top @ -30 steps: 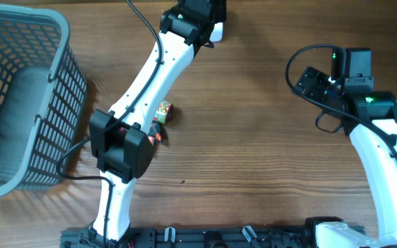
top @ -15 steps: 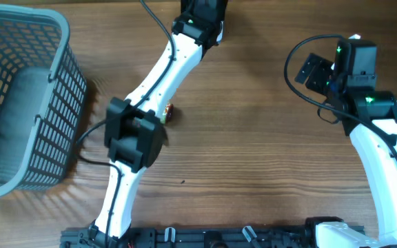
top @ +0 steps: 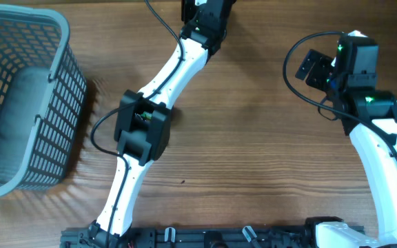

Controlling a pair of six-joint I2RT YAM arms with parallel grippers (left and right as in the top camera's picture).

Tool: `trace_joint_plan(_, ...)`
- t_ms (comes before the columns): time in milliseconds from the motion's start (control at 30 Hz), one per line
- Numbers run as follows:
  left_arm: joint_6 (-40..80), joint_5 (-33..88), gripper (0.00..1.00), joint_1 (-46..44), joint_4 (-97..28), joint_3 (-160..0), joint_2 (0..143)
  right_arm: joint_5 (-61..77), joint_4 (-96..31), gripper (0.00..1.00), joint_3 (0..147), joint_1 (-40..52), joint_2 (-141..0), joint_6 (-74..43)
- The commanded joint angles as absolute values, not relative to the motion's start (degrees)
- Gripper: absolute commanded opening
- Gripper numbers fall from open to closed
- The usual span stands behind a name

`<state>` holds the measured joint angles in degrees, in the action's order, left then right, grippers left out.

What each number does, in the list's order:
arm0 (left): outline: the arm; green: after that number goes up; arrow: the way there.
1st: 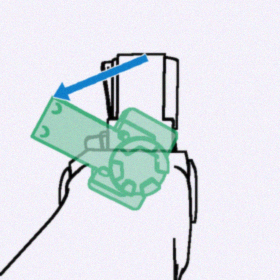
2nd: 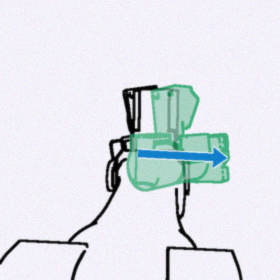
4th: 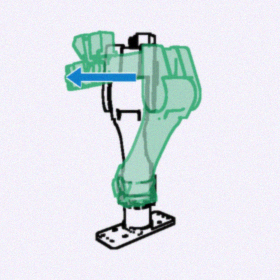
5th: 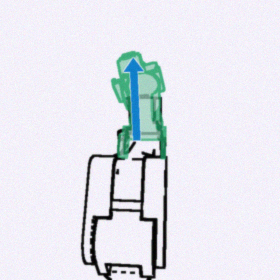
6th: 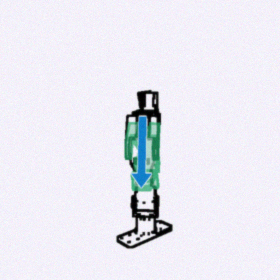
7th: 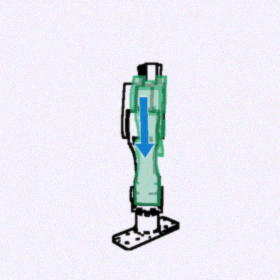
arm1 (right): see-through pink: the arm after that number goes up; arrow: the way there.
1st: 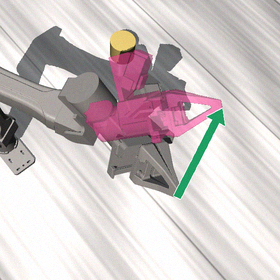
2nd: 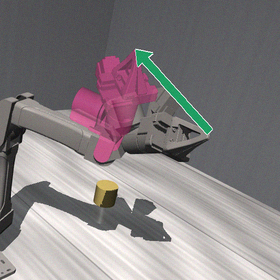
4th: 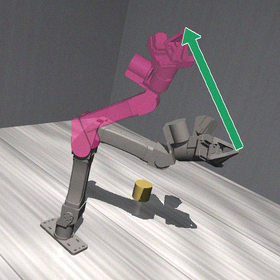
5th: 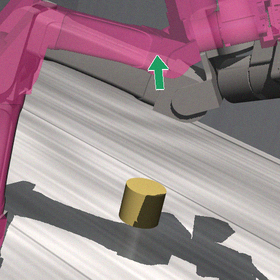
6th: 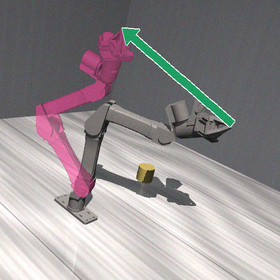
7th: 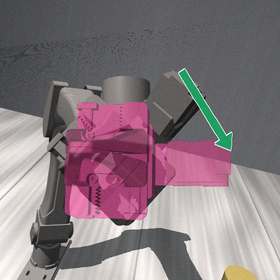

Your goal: Scan the item barcode

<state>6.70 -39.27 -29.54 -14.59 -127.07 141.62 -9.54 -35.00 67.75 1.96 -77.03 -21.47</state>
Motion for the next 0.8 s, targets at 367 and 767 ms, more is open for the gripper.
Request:
trace_joint_plan(367,6.4,-52.5,0.17,-31.9,-10.7,-127.5,144.2,-10.0,-30.9,1.0,67.0,2.2,-86.7,-18.6)
trace_joint_plan(767,6.8,-54.3,0.18,-32.8,-10.0,-127.5,146.6,-2.9,-27.9,1.0,67.0,2.2,-87.2,-16.5)
